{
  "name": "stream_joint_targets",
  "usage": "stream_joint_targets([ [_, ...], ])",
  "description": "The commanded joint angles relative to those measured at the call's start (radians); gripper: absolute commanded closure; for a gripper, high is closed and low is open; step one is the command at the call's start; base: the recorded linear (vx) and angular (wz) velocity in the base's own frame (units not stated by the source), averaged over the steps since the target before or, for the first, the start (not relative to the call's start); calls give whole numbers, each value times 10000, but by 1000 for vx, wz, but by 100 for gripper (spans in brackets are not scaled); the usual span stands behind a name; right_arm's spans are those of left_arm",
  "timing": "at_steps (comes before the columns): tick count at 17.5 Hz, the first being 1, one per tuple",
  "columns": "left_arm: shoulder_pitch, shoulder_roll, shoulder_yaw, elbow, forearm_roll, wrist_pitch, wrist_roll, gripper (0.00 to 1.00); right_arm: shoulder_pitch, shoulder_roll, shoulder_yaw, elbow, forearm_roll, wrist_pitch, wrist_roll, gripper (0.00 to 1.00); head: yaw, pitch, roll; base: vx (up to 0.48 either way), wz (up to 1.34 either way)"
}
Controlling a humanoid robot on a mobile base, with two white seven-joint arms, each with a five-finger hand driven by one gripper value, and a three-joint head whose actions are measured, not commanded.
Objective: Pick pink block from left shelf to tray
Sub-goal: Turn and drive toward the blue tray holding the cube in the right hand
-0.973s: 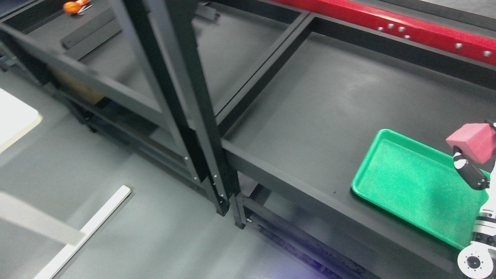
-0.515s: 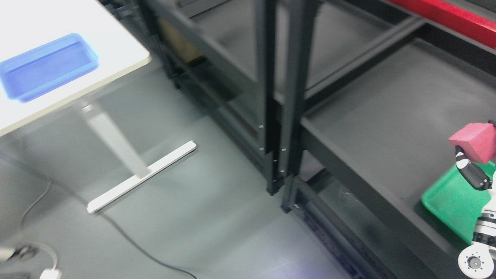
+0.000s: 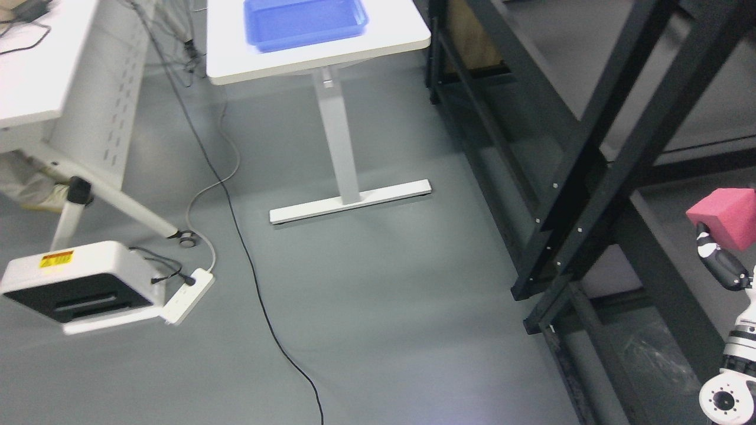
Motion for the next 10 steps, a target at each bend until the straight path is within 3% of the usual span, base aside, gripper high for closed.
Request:
stream_joint_targets([
  [1,92,175,0,0,-15,-8,-2,0,3,22,-51,-18,0,-5,-9,98,0,0,0,-143,731],
  [10,92,175,0,0,-15,-8,-2,0,3,22,-51,-18,0,-5,6,98,0,0,0,-124,637],
])
